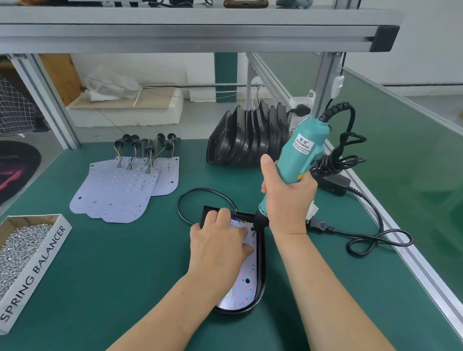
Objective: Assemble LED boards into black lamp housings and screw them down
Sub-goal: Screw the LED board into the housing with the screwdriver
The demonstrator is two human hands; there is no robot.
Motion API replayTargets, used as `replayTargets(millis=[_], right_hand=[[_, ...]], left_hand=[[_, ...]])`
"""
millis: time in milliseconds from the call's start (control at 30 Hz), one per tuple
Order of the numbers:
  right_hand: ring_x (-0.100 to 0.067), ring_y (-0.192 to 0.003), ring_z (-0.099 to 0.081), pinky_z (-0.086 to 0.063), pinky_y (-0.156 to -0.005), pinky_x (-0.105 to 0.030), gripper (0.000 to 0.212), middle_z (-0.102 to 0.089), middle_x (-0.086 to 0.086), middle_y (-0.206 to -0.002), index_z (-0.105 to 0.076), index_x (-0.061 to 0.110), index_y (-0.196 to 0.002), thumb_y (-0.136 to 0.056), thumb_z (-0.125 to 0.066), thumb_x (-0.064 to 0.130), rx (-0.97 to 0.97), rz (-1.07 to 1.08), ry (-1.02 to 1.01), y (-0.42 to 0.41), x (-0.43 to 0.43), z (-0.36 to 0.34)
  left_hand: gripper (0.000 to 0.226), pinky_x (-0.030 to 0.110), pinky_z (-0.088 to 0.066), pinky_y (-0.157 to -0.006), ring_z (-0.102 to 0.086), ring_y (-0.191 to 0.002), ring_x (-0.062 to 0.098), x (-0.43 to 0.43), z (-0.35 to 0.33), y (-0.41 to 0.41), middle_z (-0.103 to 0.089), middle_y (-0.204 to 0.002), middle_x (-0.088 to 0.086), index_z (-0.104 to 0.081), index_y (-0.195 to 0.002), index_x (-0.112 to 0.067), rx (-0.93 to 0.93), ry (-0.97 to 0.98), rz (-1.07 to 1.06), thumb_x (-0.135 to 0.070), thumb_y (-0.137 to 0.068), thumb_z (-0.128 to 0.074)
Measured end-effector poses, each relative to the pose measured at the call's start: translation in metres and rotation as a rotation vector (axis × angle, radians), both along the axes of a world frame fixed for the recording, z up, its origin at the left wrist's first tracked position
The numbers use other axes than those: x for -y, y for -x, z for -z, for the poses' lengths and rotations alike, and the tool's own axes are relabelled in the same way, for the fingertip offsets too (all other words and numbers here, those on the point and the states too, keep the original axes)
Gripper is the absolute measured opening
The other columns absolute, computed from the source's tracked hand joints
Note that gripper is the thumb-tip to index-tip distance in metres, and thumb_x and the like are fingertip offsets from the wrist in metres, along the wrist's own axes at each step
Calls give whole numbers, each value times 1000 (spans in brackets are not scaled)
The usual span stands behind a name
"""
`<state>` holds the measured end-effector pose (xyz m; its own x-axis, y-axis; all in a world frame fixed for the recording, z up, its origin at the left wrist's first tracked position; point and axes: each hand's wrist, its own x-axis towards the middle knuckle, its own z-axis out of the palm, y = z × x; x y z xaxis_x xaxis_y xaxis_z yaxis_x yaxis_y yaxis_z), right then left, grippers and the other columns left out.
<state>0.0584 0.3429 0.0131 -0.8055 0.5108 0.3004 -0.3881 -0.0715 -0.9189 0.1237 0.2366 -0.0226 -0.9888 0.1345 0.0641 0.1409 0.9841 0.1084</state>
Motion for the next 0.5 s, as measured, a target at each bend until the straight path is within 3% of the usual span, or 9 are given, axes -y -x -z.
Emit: replayTargets(millis=[200, 300, 400, 500], right_hand=[[-25, -53, -45, -43, -54, -37, 50, -48, -11, -55, -49, -10, -71, -76, -75, 32, 11, -5, 27, -4, 0, 1], [-20, -49, -49, -45, -54, -30, 34, -52, -4, -52, -55, 2, -67, -80, -77, 26, -14, -3, 55, -12, -3, -6], [-14, -43, -48, -42, -49, -21, 23, -55, 1, -50, -56, 18, -74, -81, -78, 23, -82, 78, 276, -18, -18, -29], [-13, -47, -51, -44, -50, -21, 30, -57, 4, -53, -54, 20, -87, -79, -79, 35, -16, 125, 415, -20, -44, -41]], left_hand=[[35, 36, -36, -90, -35, -117, 22, -1, 1, 0, -38, -117, -3, -63, -123, -34, -16, 21, 4, -51, -97, -48], [35, 36, -36, -91, -35, -117, 22, -1, 0, 0, -38, -118, -3, -64, -123, -35, -6, 17, -2, -52, -98, -49], [32, 35, -35, -88, -35, -115, 22, -2, -1, 0, -37, -117, -3, -66, -119, -34, -5, 26, -2, -51, -98, -49], [27, 36, -37, -89, -36, -114, 23, 0, -2, 0, -37, -115, -2, -66, -110, -30, 18, 12, 0, -49, -97, -51]])
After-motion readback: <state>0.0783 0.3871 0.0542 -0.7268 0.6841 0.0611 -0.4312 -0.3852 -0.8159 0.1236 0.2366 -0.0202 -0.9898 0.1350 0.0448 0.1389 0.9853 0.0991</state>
